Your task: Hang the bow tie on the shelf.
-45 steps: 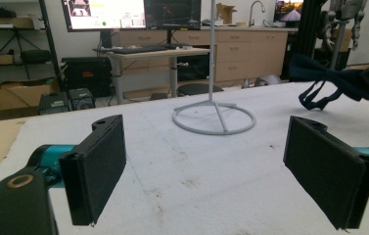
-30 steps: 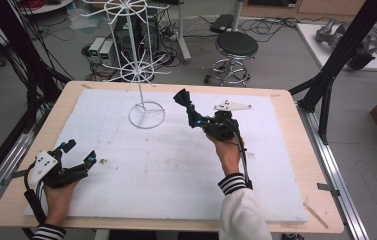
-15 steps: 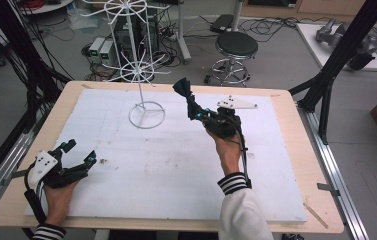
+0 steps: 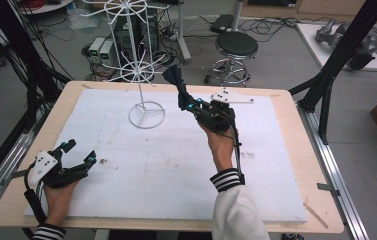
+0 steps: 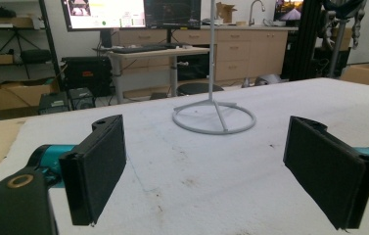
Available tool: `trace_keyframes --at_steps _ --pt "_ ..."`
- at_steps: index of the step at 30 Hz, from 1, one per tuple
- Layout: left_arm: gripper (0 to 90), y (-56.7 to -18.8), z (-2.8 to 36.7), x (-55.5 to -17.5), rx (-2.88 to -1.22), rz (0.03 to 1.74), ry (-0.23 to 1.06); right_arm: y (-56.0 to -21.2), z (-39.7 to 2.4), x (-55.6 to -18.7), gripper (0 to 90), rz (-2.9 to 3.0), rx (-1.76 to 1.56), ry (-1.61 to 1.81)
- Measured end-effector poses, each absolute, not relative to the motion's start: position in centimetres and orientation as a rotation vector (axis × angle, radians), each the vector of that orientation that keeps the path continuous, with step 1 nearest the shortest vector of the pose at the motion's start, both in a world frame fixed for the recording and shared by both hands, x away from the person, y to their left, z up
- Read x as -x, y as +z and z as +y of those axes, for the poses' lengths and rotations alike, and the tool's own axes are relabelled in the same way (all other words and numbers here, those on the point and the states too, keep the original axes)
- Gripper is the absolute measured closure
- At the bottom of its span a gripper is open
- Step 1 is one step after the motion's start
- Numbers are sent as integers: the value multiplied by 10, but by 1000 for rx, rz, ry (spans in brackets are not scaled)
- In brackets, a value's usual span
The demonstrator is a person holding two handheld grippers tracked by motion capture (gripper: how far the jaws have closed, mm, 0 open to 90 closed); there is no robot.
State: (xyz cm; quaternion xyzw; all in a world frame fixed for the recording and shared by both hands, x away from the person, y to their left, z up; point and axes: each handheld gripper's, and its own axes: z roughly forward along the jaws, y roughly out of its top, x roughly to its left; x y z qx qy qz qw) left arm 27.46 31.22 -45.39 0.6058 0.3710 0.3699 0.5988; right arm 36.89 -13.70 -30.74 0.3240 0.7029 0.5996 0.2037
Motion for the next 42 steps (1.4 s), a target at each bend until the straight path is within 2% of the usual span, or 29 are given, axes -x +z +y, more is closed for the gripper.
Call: trace_keyframes --at_steps 24,42 --pt "163 -454 312 -275 -1403 861 855 -286 -105 -367 849 1875 -819 1731" --pt "163 -454 313 -275 -1400 861 855 -286 -73 -374 848 1877 -788 1672"
